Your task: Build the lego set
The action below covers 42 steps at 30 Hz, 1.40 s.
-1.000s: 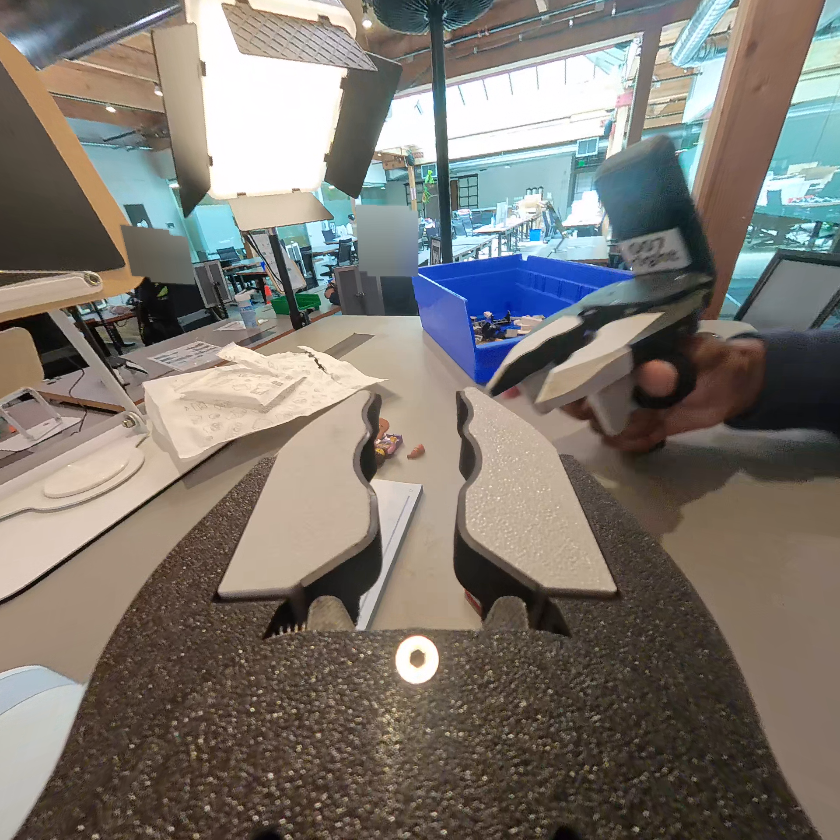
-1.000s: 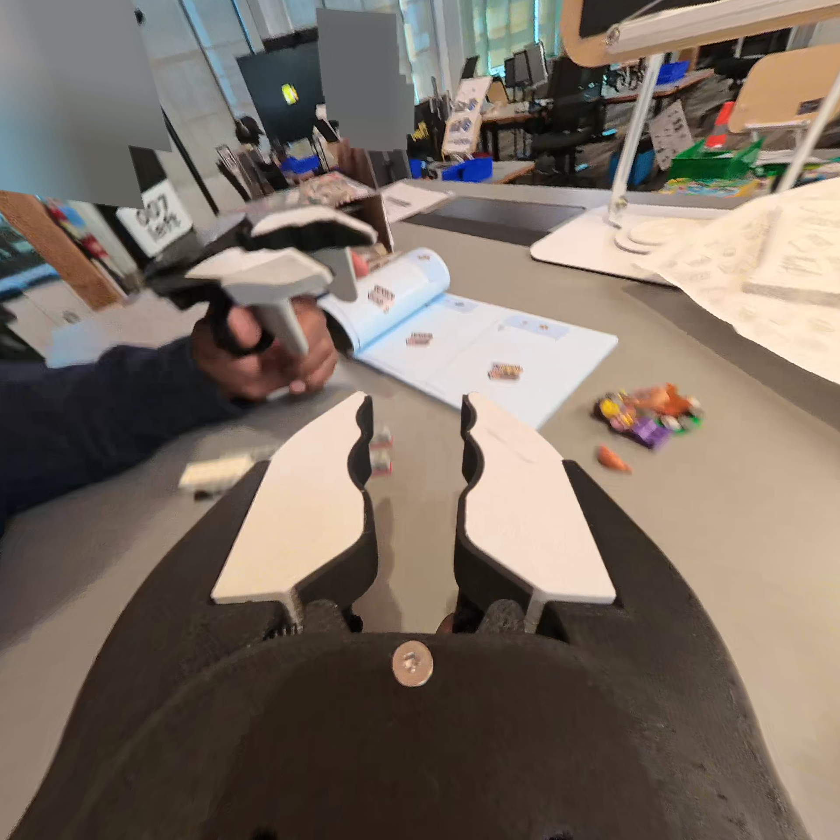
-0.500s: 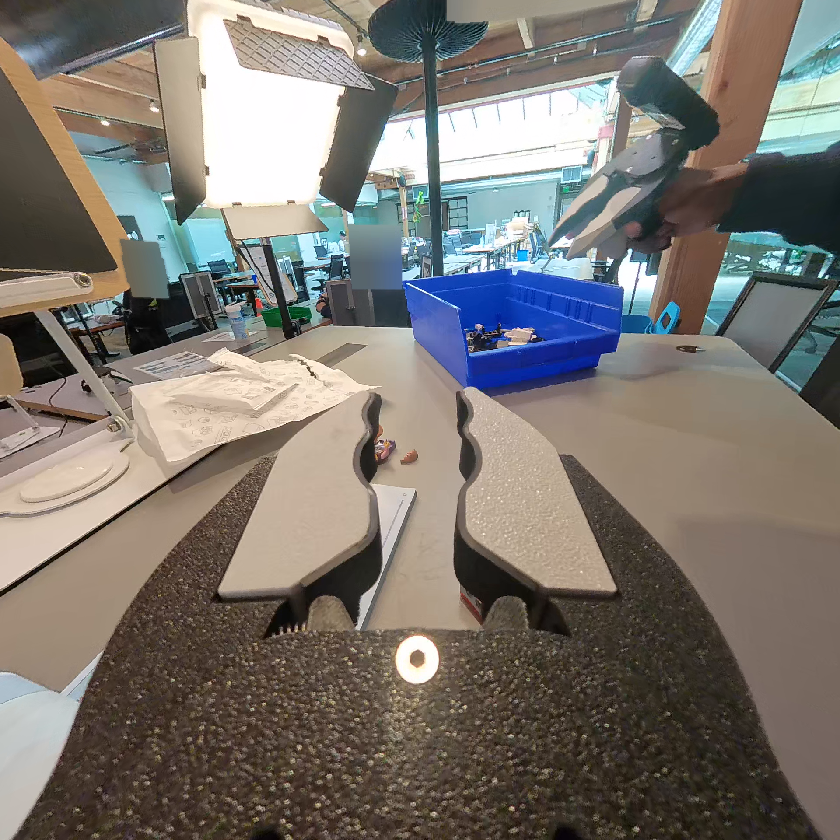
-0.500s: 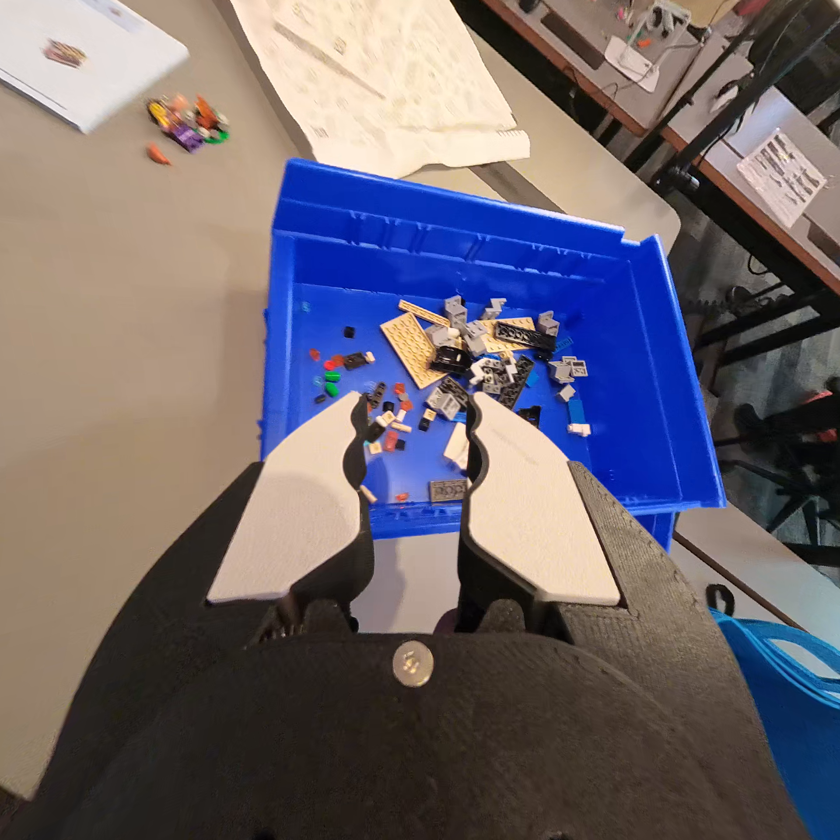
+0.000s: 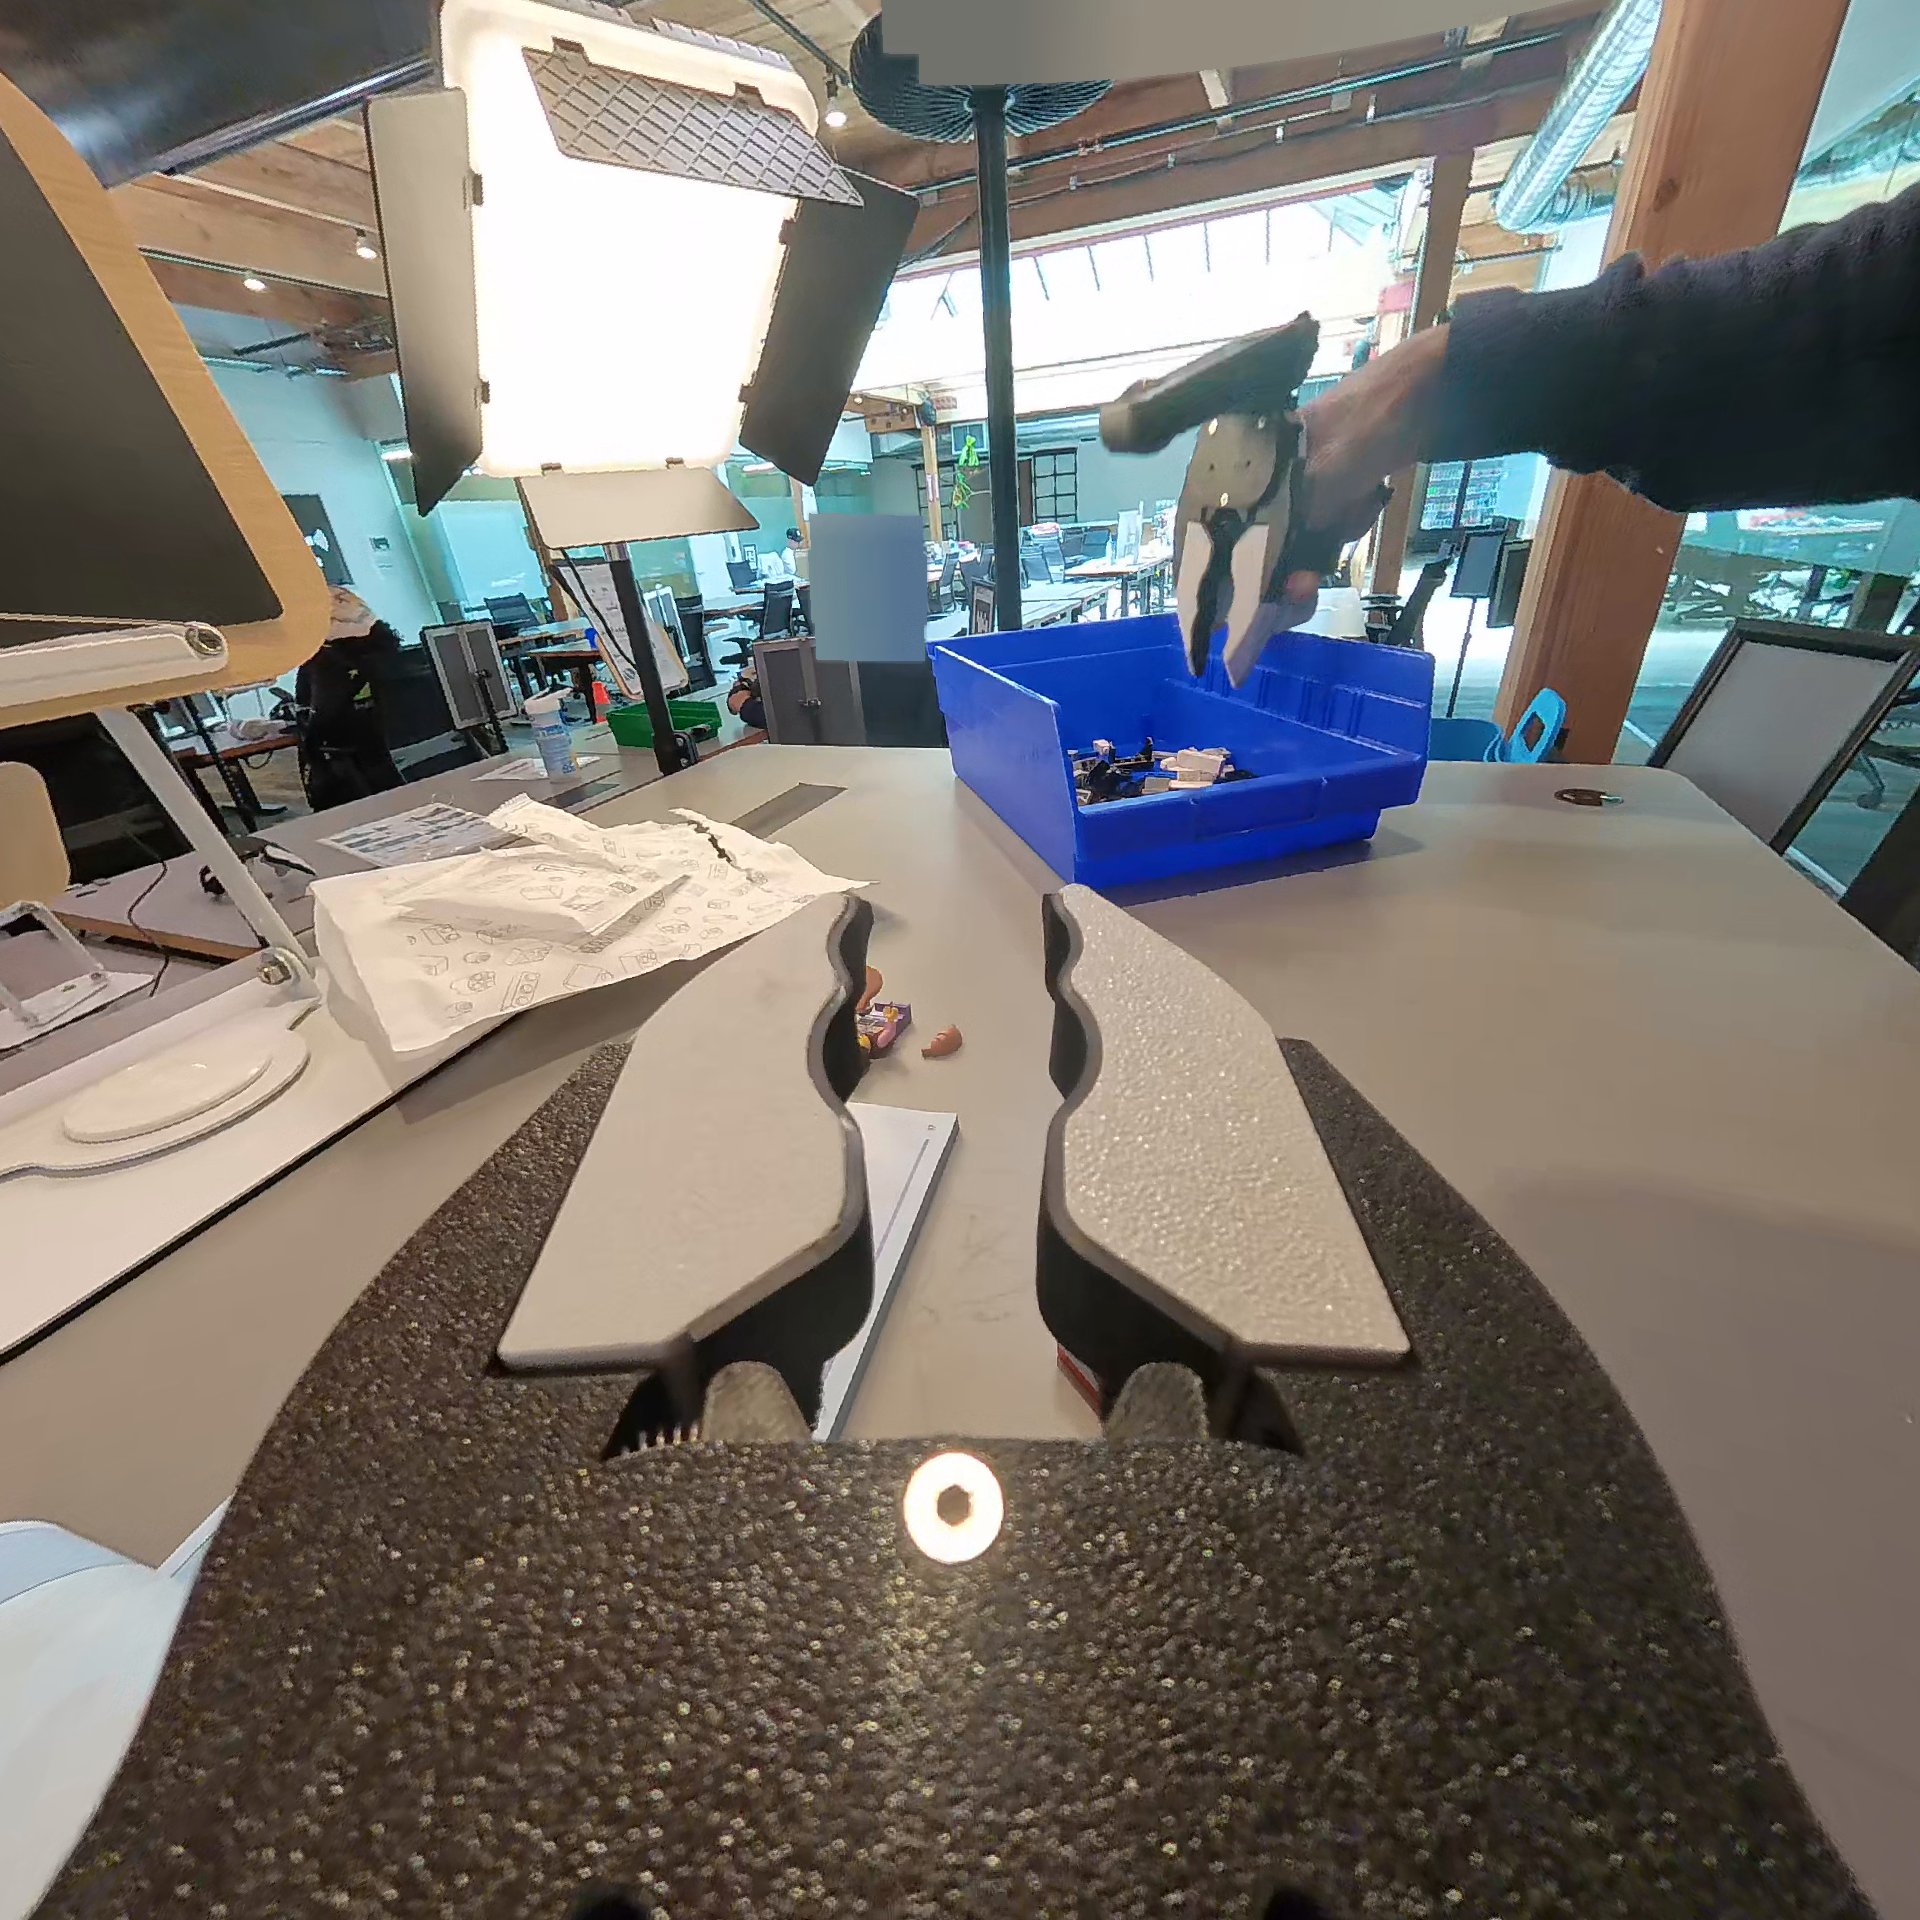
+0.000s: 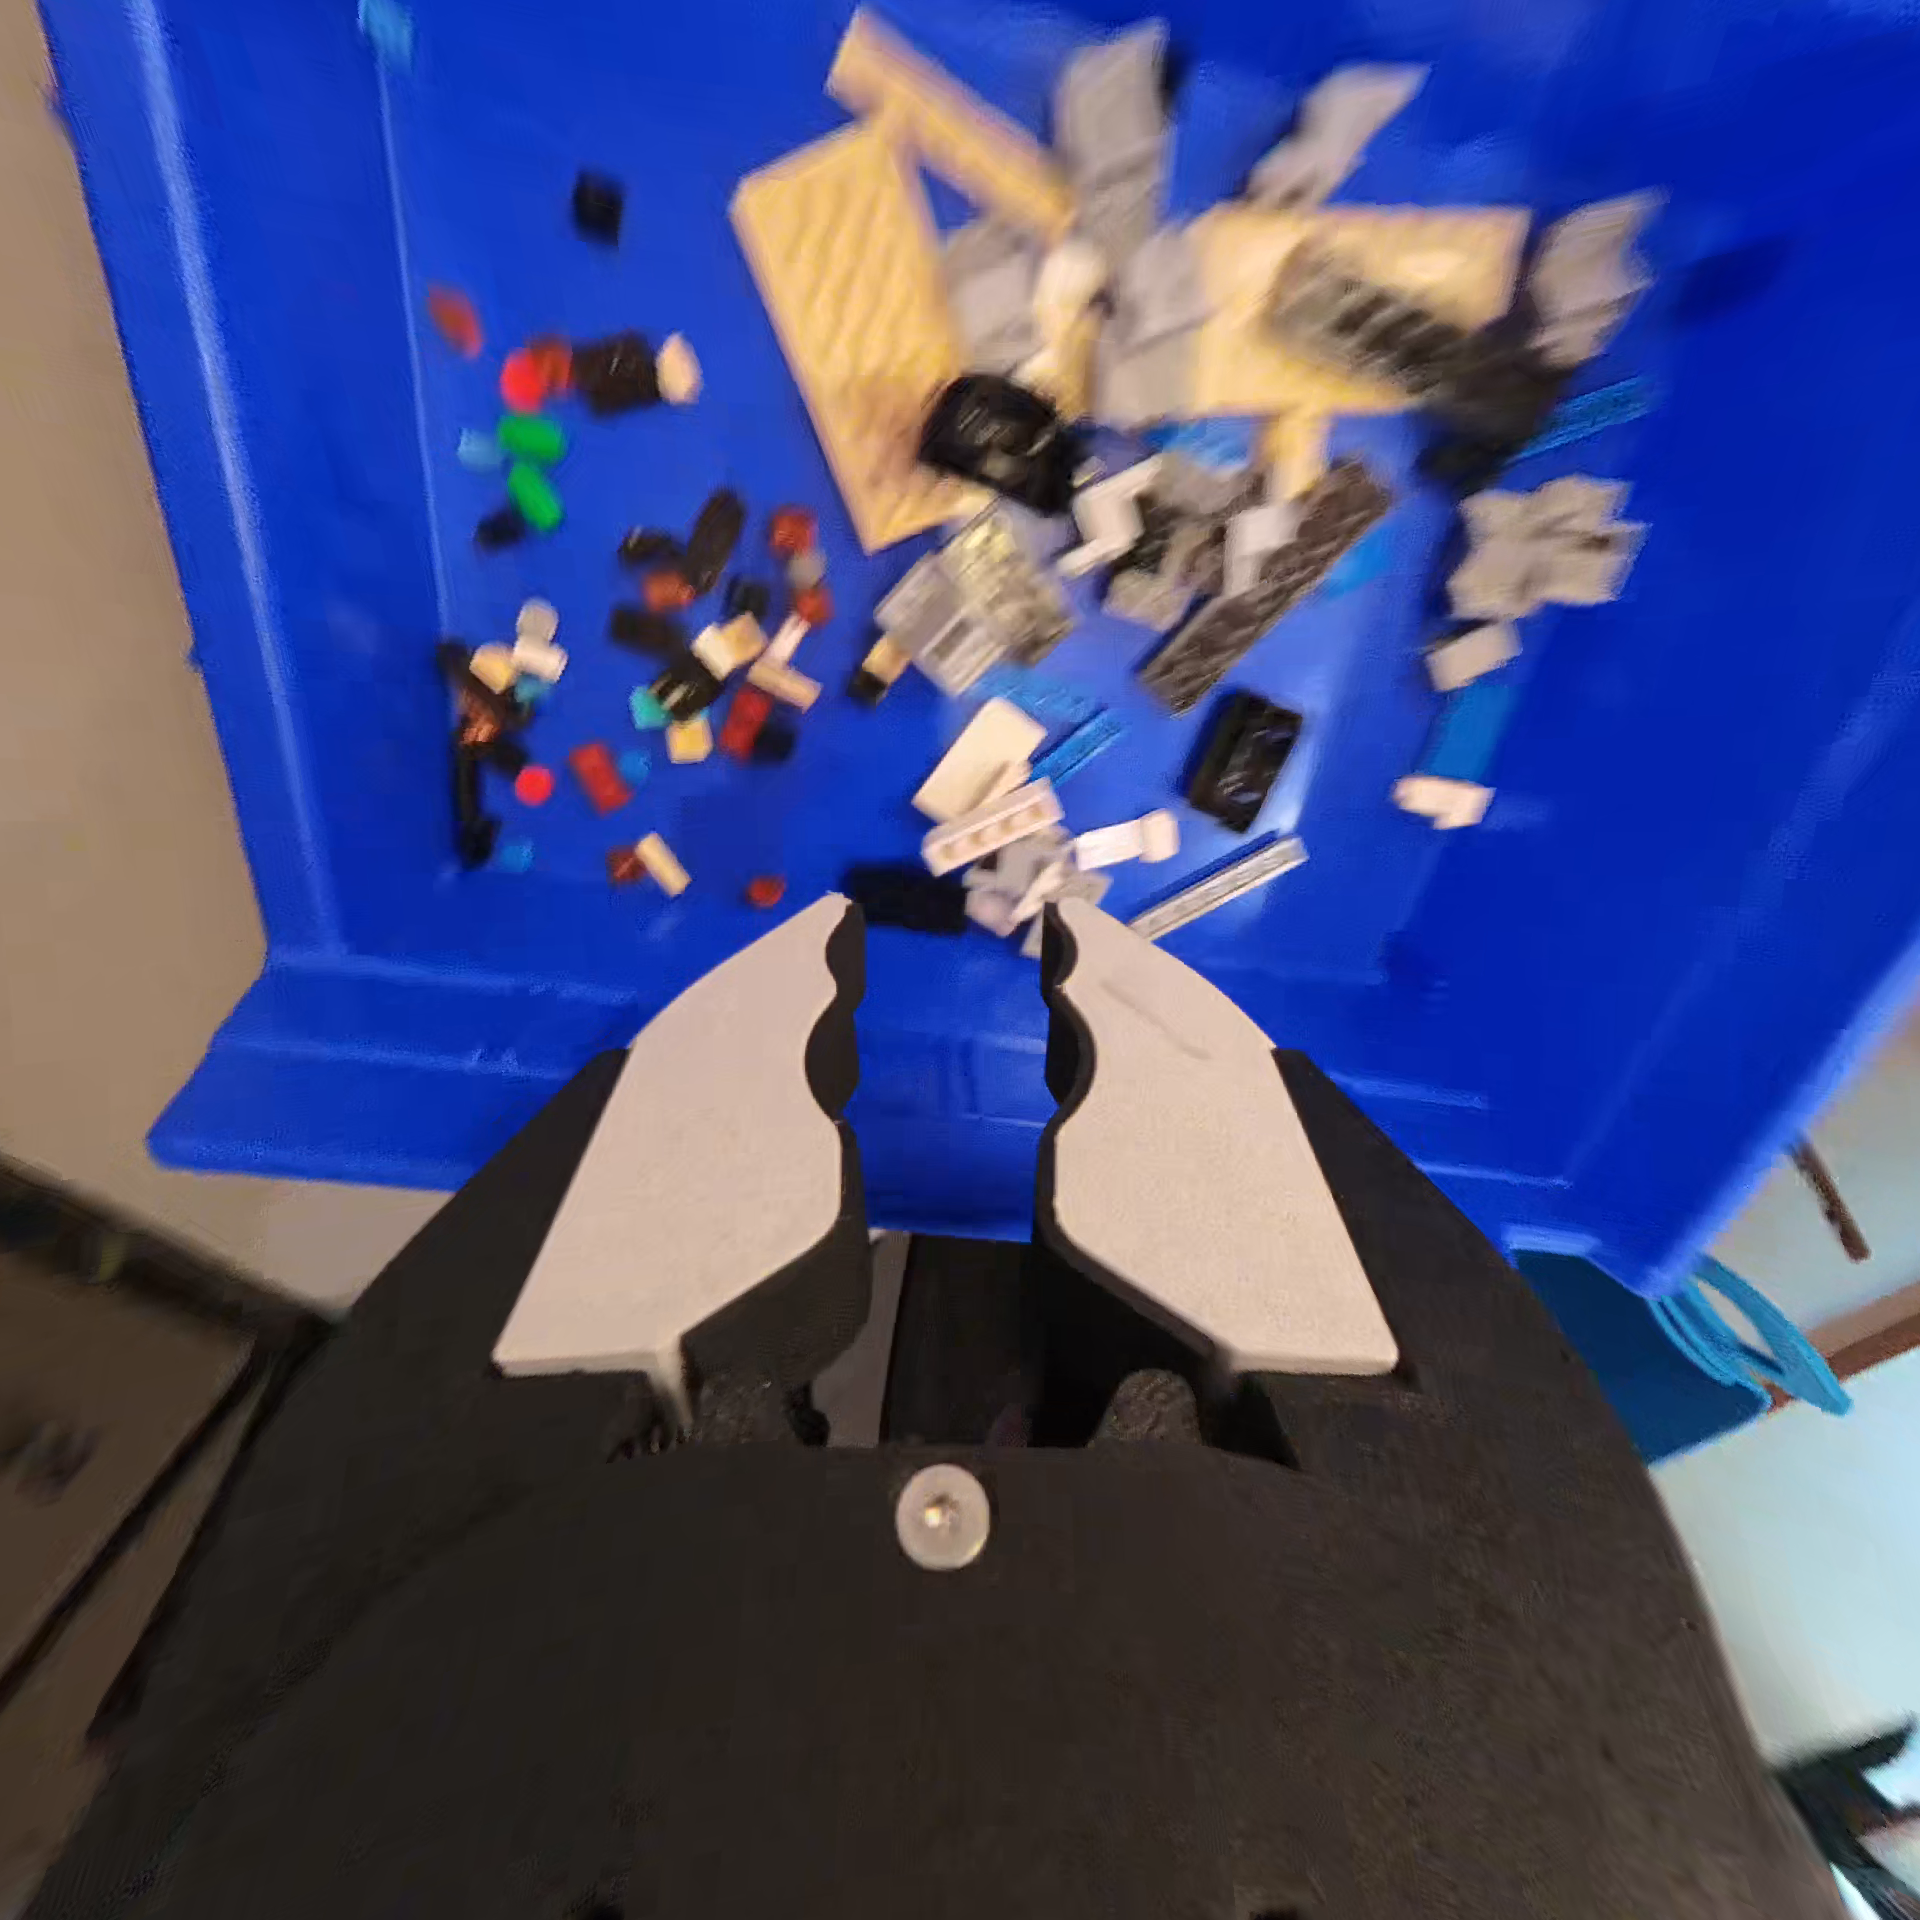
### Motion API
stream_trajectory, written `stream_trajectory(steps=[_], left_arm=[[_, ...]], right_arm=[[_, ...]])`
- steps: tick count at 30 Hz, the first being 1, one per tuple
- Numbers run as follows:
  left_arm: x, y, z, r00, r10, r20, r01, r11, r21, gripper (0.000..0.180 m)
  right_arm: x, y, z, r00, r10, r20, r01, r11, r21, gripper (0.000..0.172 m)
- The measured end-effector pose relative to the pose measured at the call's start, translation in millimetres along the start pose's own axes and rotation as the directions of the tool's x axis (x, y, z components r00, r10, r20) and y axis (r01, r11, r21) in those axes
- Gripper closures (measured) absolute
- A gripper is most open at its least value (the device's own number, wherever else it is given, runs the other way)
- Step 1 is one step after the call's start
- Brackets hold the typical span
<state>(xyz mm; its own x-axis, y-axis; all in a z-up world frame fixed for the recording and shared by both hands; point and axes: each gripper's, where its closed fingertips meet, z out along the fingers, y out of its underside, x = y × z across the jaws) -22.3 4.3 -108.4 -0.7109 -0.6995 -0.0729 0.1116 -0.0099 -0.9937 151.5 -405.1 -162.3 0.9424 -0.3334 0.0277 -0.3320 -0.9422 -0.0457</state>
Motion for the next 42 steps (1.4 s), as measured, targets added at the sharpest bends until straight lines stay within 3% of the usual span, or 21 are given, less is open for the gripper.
stream_trajectory(steps=[3, 11, 16, 19, 23, 27, 34, 37, 39, 42], left_arm=[[0.5, 0.8, 0.7, 1.0, 0.002, -0.001, -0.002, 1.0, -0.006, 0.148], [4.7, 1.2, 0.3, 1.0, 0.024, -0.013, -0.024, 1.0, -0.011, 0.148], [5.3, 1.3, -0.2, 1.0, 0.024, -0.014, -0.024, 1.0, -0.012, 0.148], [4.4, 1.8, 0.3, 1.0, 0.017, -0.013, -0.018, 1.0, -0.017, 0.148], [5.4, 2.5, 0.8, 1.0, 0.02, -0.018, -0.02, 1.0, -0.023, 0.148], [6.2, 2.7, 0.9, 0.999, 0.022, -0.024, -0.022, 0.999, -0.024, 0.148], [5.0, 1.9, 0.1, 1.0, 0.009, -0.025, -0.01, 1.0, -0.018, 0.148], [4.3, 1.8, 0.1, 1.0, 0.004, -0.024, -0.004, 1.0, -0.018, 0.148], [4.2, 2.2, 0.4, 1.0, 0.003, -0.023, -0.004, 1.0, -0.02, 0.148], [4.1, 2.3, 0.6, 1.0, 0.003, -0.023, -0.004, 1.0, -0.022, 0.148]], right_arm=[[-20.7, 6.9, 15.5, 0.991, -0.002, 0.13, 0.027, 0.982, -0.188, 0.143], [-13.9, 22.5, 50.1, 0.993, 0.012, 0.119, 0.051, 0.857, -0.513, 0.137], [14.0, 5.8, 51.0, 0.999, -0.001, 0.034, 0.017, 0.883, -0.47, 0.135], [16.0, 5.5, 41.5, 0.997, 0.036, 0.064, -0.003, 0.89, -0.457, 0.14], [-2.2, 21.7, 42.3, 0.993, 0.031, 0.114, 0.037, 0.833, -0.552, 0.141], [-4.5, 36.8, 51.5, 0.999, -0.019, 0.039, 0.04, 0.752, -0.658, 0.13], [-6.7, 38.7, 62.5, 1.0, -0.02, 0.008, 0.02, 0.737, -0.676, 0.119], [-6.0, 39.4, 63.4, 0.999, -0.027, -0.023, 0.004, 0.728, -0.685, 0.122], [-11.0, 39.1, 64.1, 1.0, -0.009, -0.001, 0.005, 0.739, -0.674, 0.137], [-9.8, 36.4, 63.9, 1.0, 0.01, -0.012, -0.016, 0.771, -0.637, 0.137]])
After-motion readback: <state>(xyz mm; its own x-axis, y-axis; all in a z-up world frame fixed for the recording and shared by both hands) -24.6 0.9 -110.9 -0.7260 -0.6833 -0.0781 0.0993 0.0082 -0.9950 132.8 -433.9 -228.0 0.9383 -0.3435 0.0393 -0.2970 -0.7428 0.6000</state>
